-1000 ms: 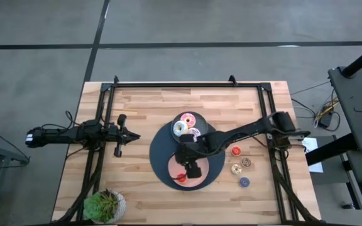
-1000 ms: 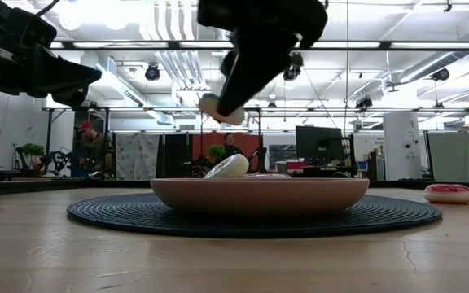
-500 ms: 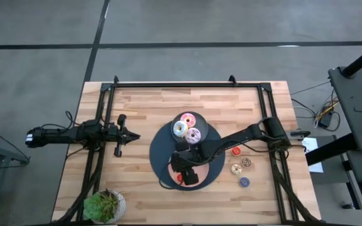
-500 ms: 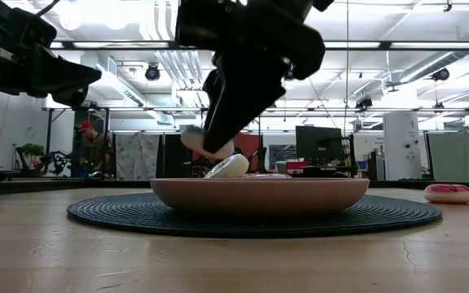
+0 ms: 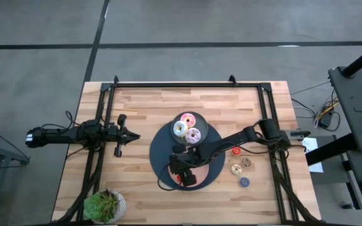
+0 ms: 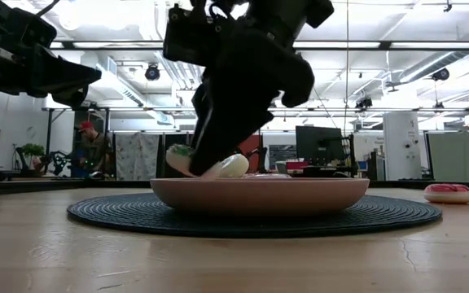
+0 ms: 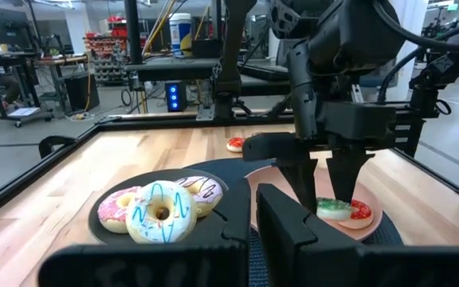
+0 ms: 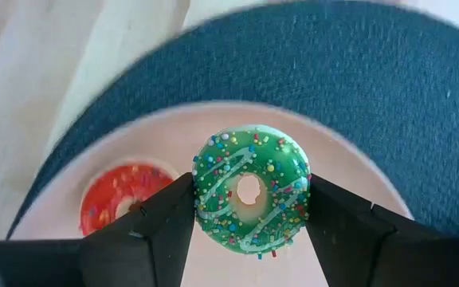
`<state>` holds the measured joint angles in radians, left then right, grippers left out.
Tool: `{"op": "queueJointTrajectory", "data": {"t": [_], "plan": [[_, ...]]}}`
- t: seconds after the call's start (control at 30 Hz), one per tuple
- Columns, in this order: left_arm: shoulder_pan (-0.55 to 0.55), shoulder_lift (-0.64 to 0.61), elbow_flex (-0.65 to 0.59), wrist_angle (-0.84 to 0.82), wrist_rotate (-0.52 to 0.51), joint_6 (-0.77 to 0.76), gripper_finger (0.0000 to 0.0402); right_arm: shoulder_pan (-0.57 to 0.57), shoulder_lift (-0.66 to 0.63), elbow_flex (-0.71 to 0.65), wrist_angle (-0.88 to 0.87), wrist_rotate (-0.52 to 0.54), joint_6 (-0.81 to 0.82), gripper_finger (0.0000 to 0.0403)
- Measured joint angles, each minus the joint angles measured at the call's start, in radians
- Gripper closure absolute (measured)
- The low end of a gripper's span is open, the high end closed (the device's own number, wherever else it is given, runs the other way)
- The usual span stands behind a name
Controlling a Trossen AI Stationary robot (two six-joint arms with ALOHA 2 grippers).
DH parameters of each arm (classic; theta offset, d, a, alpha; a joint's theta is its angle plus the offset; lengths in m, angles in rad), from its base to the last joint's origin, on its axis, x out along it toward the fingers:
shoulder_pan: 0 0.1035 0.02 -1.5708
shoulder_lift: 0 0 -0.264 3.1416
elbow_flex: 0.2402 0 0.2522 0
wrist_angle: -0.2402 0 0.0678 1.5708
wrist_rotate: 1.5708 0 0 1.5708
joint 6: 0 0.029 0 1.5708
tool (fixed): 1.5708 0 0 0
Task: Pick & Place donuts
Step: Put the small green doughnut into the pink plate
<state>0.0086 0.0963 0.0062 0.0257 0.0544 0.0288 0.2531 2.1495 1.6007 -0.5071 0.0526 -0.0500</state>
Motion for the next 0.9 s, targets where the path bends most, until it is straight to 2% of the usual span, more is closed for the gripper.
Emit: {"op": "queueJointTrajectory", "data": {"t": [0.9], "plan": [[0.0,0.0,0.0,0.0,0.0,0.0,0.0402,-0.011,0.013,-0.001,0.031,0.0,-0.032,0.0193]]}}
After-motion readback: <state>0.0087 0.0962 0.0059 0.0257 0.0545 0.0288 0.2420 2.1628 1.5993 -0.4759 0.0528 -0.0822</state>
